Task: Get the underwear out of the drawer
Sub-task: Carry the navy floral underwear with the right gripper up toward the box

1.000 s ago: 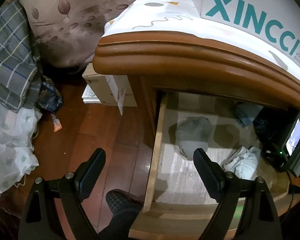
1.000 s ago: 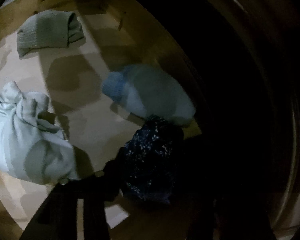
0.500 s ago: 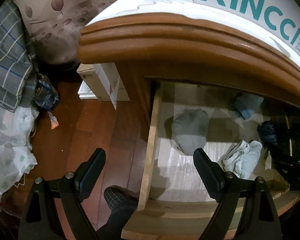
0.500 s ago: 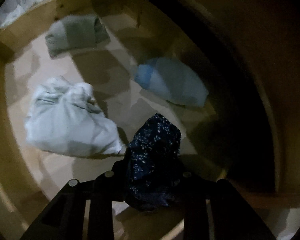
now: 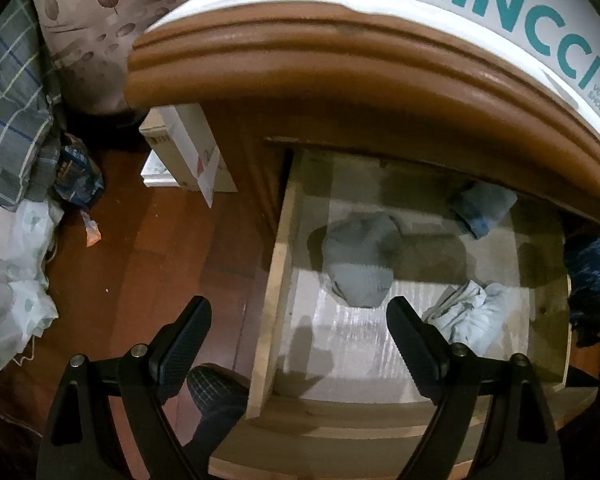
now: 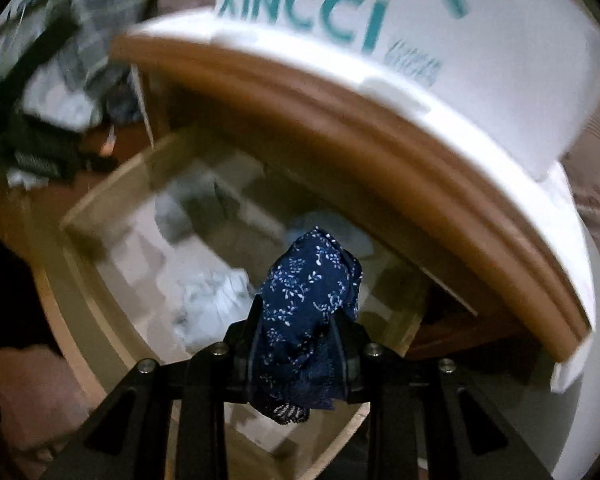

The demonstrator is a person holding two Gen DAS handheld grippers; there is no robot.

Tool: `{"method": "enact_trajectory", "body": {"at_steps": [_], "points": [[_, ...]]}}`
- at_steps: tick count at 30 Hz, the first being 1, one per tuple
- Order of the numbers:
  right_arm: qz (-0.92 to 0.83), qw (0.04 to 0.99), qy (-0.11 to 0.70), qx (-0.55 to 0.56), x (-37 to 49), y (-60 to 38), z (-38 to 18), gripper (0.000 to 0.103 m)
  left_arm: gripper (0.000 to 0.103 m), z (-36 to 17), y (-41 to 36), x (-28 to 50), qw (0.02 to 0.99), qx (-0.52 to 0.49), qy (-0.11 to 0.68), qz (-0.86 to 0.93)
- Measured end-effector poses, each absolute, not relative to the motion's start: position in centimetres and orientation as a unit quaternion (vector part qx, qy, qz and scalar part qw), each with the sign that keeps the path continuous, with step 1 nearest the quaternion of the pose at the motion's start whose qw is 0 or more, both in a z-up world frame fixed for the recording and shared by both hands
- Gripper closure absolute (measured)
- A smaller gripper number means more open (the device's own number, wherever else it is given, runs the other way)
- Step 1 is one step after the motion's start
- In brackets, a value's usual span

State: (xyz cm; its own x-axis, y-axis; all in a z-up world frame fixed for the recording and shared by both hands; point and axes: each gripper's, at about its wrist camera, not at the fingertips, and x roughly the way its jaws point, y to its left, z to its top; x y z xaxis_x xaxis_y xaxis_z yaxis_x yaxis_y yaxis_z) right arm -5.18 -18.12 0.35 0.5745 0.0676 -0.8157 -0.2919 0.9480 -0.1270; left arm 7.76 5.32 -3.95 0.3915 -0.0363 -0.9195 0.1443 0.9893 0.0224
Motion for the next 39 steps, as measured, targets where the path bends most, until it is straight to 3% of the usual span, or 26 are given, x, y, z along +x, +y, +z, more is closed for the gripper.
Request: {"method": "enact_trajectory", "body": {"at_steps": [8, 39], "points": [[0.057, 0.929, 0.359, -0.074, -7.7, -19.4, 3.8, 0.074, 0.016, -4.1, 3.1, 6.8, 0.837, 0.077, 0.535, -0.077], [-0.105, 0.954, 0.277, 0.047, -9.5, -29.9, 7.6, 0.074, 0.016, -5.4, -5.1, 4.7, 0.809, 0.202, 0.522, -0.181]]}}
